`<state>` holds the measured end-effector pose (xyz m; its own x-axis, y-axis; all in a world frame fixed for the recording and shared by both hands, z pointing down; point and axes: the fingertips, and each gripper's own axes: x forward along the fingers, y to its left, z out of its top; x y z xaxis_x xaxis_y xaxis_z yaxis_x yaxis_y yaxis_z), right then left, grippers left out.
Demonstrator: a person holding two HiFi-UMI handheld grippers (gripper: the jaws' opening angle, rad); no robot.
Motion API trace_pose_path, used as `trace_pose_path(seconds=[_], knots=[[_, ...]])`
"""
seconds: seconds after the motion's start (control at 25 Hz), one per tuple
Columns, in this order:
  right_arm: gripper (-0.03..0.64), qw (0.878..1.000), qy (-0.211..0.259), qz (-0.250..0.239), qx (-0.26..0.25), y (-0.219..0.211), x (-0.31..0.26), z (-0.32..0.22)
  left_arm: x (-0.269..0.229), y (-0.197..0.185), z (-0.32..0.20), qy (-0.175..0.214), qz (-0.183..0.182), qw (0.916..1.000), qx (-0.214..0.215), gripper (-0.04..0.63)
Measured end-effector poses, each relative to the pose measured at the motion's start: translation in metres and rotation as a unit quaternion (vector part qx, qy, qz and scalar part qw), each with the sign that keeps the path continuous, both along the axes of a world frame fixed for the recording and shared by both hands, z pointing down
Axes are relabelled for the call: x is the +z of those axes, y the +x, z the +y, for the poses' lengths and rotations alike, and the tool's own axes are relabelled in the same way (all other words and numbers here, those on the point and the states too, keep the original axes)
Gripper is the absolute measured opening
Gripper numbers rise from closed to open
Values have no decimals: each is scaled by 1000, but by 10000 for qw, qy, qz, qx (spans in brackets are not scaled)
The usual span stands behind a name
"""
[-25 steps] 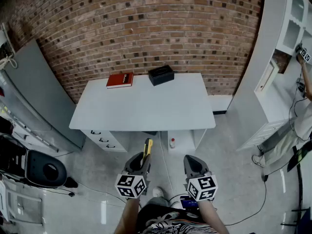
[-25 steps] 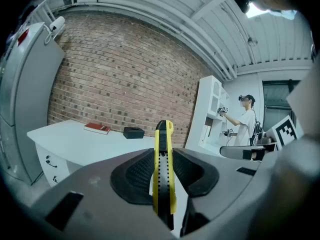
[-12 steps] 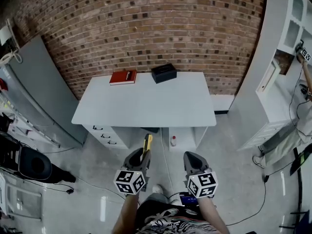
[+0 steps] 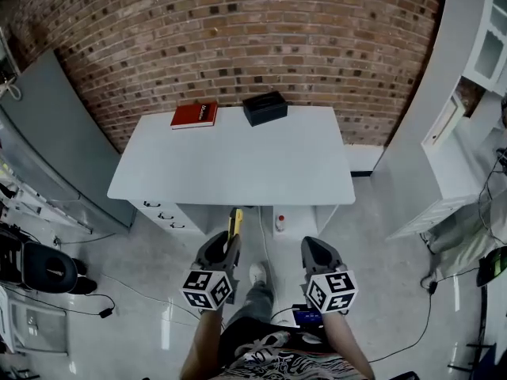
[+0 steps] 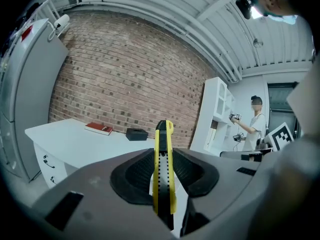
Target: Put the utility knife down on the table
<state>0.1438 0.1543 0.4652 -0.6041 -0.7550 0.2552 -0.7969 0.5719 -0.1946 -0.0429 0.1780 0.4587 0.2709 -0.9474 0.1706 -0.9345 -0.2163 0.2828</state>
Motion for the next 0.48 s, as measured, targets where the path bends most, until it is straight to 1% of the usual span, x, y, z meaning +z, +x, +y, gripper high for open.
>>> trace_pose_path(seconds=[0.08,0.2,0.48], knots=[[0,10000,-46,49,22,-6,7,-25,8,-7,-28,-31,40,10000,16,120],[0,9998,-99,118,102,-20,14,-77,15,-22,-83,-68,81,9999,106,120],[0,9979,-62,512,392,-59,2,-204,11,-60,-222,-186,84,9987,468,120]])
